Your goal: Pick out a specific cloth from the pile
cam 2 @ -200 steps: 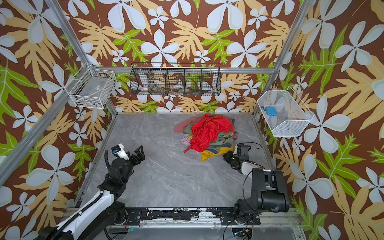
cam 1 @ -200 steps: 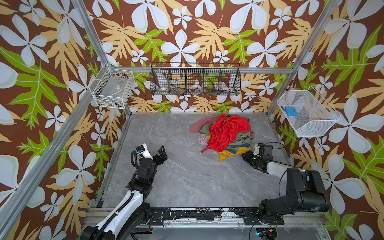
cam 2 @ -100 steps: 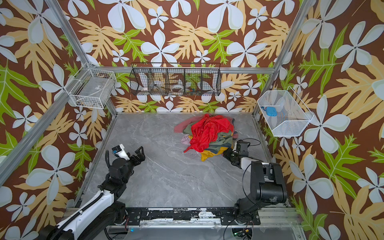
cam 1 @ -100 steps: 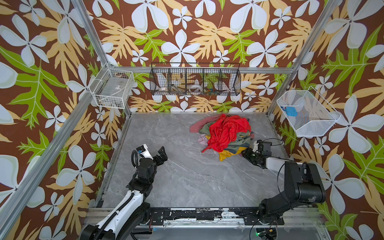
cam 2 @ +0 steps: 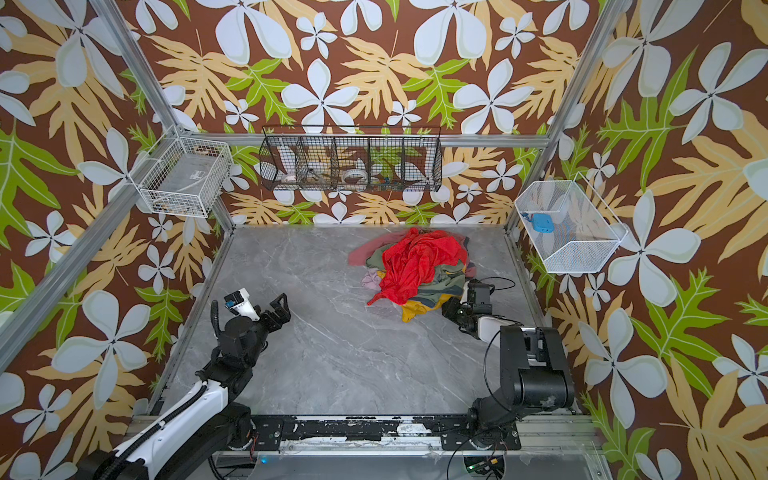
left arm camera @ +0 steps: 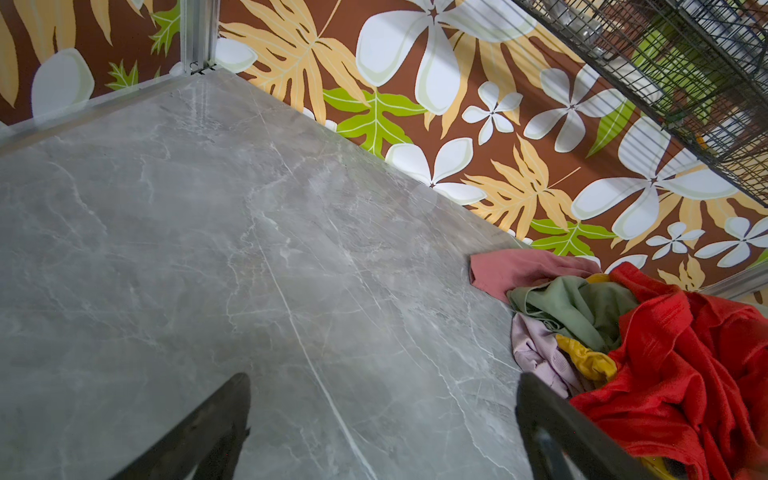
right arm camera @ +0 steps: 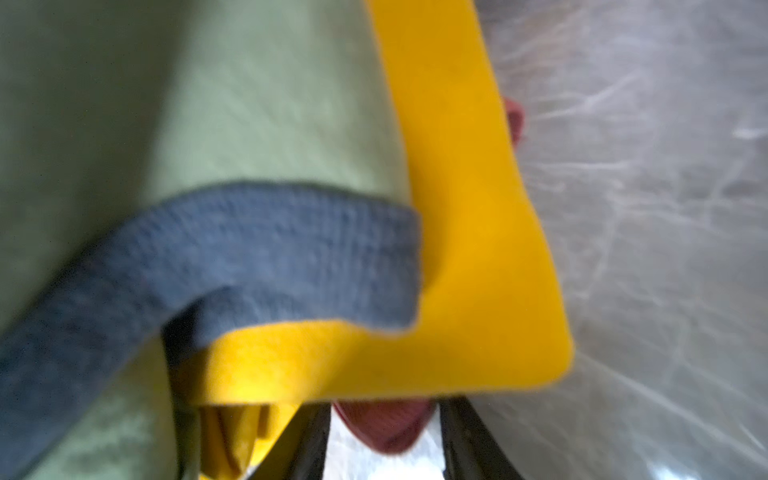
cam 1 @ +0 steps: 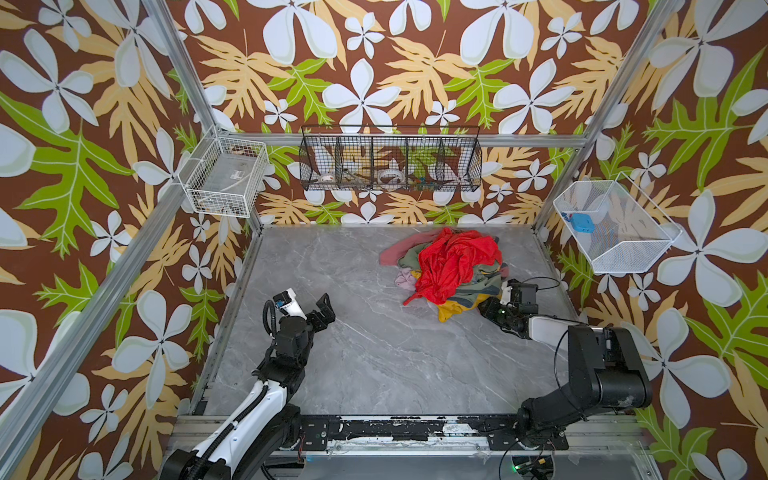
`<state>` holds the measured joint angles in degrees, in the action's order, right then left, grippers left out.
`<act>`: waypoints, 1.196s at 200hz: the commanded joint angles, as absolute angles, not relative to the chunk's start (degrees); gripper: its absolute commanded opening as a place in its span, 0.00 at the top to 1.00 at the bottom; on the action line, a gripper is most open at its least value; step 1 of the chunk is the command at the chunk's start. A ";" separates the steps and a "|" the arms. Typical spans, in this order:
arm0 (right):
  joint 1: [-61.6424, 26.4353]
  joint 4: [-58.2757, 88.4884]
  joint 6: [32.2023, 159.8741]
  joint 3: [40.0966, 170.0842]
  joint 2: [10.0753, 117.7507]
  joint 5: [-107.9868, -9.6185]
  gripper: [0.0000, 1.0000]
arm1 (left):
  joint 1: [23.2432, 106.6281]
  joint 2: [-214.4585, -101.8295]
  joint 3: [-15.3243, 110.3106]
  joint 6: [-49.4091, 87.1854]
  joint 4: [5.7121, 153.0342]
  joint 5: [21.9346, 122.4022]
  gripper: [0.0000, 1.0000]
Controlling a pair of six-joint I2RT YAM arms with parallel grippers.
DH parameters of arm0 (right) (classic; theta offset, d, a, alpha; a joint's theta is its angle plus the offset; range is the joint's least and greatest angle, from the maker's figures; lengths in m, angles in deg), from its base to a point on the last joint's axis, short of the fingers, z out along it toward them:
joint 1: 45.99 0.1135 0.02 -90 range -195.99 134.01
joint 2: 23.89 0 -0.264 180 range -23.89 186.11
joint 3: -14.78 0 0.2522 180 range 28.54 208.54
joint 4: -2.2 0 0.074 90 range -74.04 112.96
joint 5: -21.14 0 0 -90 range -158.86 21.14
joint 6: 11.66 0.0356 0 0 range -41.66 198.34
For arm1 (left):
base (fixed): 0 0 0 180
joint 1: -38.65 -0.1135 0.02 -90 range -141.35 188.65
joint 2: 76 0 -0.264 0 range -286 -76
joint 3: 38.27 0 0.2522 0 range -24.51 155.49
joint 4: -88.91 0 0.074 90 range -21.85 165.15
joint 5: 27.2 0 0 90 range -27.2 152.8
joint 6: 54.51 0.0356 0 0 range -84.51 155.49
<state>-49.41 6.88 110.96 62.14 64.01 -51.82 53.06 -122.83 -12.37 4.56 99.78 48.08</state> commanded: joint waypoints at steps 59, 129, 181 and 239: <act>-48.93 11.75 107.27 63.70 65.60 -55.06 0.59 | 53.10 -122.68 -12.64 4.36 100.38 47.94 0.00; -45.63 17.95 103.64 69.98 71.63 -60.17 0.78 | 53.12 -122.59 -12.56 3.85 99.80 47.72 0.00; -45.63 16.74 105.30 68.04 65.60 -59.92 1.00 | 53.11 -122.70 -12.08 3.68 99.33 47.43 0.00; -45.16 17.53 106.87 68.30 52.20 -55.16 1.00 | 53.08 -124.59 -10.06 3.24 100.27 48.34 0.00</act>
<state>-45.52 16.62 105.28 67.98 55.92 -57.22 53.08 -123.70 -11.43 3.88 99.18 47.99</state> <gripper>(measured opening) 0.049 0.998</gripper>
